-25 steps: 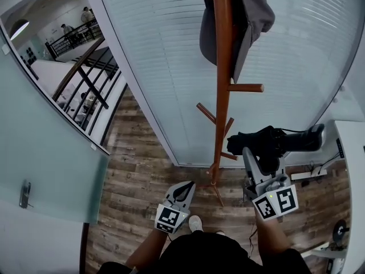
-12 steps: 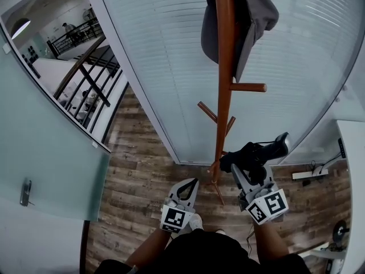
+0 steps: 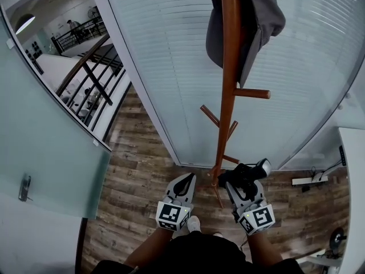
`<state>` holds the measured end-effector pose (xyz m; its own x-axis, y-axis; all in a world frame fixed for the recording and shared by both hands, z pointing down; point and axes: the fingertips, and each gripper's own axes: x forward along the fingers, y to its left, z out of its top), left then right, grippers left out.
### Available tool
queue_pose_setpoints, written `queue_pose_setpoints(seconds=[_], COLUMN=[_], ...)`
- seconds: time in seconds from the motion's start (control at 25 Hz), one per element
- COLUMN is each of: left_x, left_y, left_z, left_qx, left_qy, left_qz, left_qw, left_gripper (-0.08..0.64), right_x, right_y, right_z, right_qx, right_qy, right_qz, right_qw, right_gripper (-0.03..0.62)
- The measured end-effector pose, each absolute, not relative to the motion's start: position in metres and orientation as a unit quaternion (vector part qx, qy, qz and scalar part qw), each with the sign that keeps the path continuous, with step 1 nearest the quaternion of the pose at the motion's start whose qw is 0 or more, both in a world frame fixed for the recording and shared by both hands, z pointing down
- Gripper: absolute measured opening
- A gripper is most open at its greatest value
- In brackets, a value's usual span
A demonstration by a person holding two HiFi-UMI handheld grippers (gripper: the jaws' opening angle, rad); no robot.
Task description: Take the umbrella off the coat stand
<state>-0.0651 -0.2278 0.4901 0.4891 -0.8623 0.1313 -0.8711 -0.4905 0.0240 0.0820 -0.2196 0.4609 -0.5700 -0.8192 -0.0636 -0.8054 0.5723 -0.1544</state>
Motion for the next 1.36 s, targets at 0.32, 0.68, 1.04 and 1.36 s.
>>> queue_pose_setpoints(seconds=[0.32, 0.68, 1.04, 1.36], left_x=[-0.065, -0.068, -0.062, -0.073], left_y=[-0.224, -0.225, -0.219, -0.205], left_z=[0.497, 0.493, 0.496, 0.503], left_qx=[0.861, 0.856, 0.859, 0.858], left_qy=[-0.504, -0.513, -0.507, -0.508], left_qz=[0.062, 0.048, 0.054, 0.069], left_qw=[0.036, 0.043, 0.043, 0.044], left_gripper=[0.012, 0.012, 0.012, 0.012], right_x=[0.084, 0.075, 0.073, 0.059], right_y=[-0.216, -0.219, -0.221, -0.214], right_z=[0.491, 0.475, 0.475, 0.47], right_qx=[-0.469, -0.47, -0.47, -0.461], right_qy=[0.88, 0.88, 0.88, 0.884], right_qz=[-0.07, -0.053, -0.056, -0.057], right_qw=[0.035, 0.033, 0.035, 0.049], right_gripper=[0.241, 0.239, 0.239, 0.239])
